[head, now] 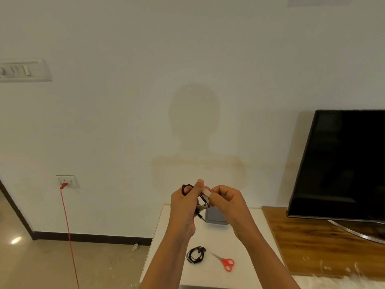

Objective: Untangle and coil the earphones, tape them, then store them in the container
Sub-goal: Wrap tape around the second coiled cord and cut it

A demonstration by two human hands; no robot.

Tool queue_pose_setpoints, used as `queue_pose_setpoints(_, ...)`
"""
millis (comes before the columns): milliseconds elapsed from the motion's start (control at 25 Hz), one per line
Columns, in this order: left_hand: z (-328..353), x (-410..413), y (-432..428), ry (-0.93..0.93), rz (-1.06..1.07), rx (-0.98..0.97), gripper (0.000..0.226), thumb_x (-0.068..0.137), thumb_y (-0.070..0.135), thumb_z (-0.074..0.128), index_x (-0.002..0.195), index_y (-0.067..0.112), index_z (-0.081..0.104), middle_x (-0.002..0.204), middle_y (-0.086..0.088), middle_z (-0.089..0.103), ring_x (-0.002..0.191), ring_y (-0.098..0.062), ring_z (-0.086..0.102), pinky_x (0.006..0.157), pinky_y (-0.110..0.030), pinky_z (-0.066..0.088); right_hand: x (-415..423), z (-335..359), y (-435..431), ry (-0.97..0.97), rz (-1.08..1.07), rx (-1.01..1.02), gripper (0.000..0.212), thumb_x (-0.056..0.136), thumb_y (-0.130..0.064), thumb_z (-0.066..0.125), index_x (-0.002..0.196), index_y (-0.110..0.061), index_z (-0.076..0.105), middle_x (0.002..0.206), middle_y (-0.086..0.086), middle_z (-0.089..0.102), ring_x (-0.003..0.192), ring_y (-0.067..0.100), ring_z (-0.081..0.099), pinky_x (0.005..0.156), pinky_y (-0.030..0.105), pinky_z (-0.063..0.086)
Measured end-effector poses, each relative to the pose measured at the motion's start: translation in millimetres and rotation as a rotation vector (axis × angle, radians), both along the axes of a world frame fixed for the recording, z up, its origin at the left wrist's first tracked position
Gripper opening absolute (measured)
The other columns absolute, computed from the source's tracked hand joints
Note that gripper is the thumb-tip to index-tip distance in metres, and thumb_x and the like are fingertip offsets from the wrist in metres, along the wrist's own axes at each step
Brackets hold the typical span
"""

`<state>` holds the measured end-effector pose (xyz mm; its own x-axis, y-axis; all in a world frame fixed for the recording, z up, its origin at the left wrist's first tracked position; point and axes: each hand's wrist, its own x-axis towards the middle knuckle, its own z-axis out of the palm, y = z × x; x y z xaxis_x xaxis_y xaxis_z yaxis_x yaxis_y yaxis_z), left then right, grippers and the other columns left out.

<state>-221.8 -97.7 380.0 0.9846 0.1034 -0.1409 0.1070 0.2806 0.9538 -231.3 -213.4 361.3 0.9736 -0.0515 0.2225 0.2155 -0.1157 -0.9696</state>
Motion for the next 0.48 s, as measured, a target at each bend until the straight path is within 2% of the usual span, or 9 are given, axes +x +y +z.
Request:
queue_pose_setpoints(80, 1, 1, 0, 0.035, -0.030, -0.053, 0.026, 0.088, 0.026, 0.067, 0.085, 0.001, 0.064, 0.066, -0.002, 0.069, 0.061, -0.019, 0.056, 0.065, -0.035, 0.051, -1, 1, -4, -0.016, 0.022, 0.010, 0.042, 0.070, -0.048, 0.063, 0.075, -0.007, 0.066, 0.069, 0.021, 0.059, 0.066, 0.023, 0.050, 0.065, 0.035, 0.042)
queue_pose_setpoints(160, 2, 1, 1, 0.060, -0.049, -0.108, 0.024, 0.088, 0.025, 0.067, 0.084, 0.001, 0.067, 0.079, -0.008, 0.074, 0.060, -0.020, 0.060, 0.066, -0.036, 0.052, -2, -1, -9, -0.011, 0.044, 0.020, 0.025, 0.080, -0.031, 0.063, 0.079, -0.006, 0.068, 0.066, 0.009, 0.062, 0.066, 0.021, 0.052, 0.066, 0.031, 0.044)
queue_pose_setpoints(240, 3, 5, 5, 0.083, -0.046, -0.155, 0.024, 0.087, 0.025, 0.067, 0.083, 0.001, 0.069, 0.078, -0.008, 0.075, 0.062, -0.022, 0.061, 0.070, -0.039, 0.052, -5, -6, -14, 0.008, 0.071, 0.033, 0.014, 0.085, -0.017, 0.061, 0.082, -0.006, 0.070, 0.067, 0.002, 0.066, 0.068, 0.021, 0.053, 0.066, 0.027, 0.043)
queue_pose_setpoints(360, 2, 7, 8, 0.099, -0.082, -0.149, 0.031, 0.088, 0.031, 0.065, 0.083, 0.001, 0.071, 0.076, -0.004, 0.076, 0.067, -0.025, 0.057, 0.076, -0.042, 0.053, -8, -10, -16, 0.030, 0.075, 0.051, 0.012, 0.082, -0.015, 0.060, 0.081, -0.008, 0.069, 0.068, 0.002, 0.067, 0.070, 0.022, 0.053, 0.065, 0.023, 0.042)
queue_pose_setpoints(440, -1, 2, 4, 0.068, -0.098, -0.067, 0.036, 0.089, 0.036, 0.062, 0.081, 0.003, 0.071, 0.073, -0.001, 0.075, 0.057, -0.018, 0.054, 0.071, -0.039, 0.052, -6, -10, -15, 0.049, 0.024, 0.039, 0.013, 0.088, -0.008, 0.058, 0.080, -0.004, 0.068, 0.065, 0.003, 0.066, 0.067, 0.021, 0.052, 0.063, 0.022, 0.042)
queue_pose_setpoints(480, -1, -1, 2, 0.040, -0.105, -0.007, 0.036, 0.090, 0.037, 0.061, 0.078, 0.003, 0.069, 0.064, 0.004, 0.072, 0.050, -0.013, 0.052, 0.066, -0.035, 0.052, -4, -9, -14, 0.050, -0.001, 0.032, 0.014, 0.088, -0.008, 0.058, 0.079, -0.002, 0.068, 0.064, 0.003, 0.065, 0.066, 0.020, 0.053, 0.063, 0.023, 0.042)
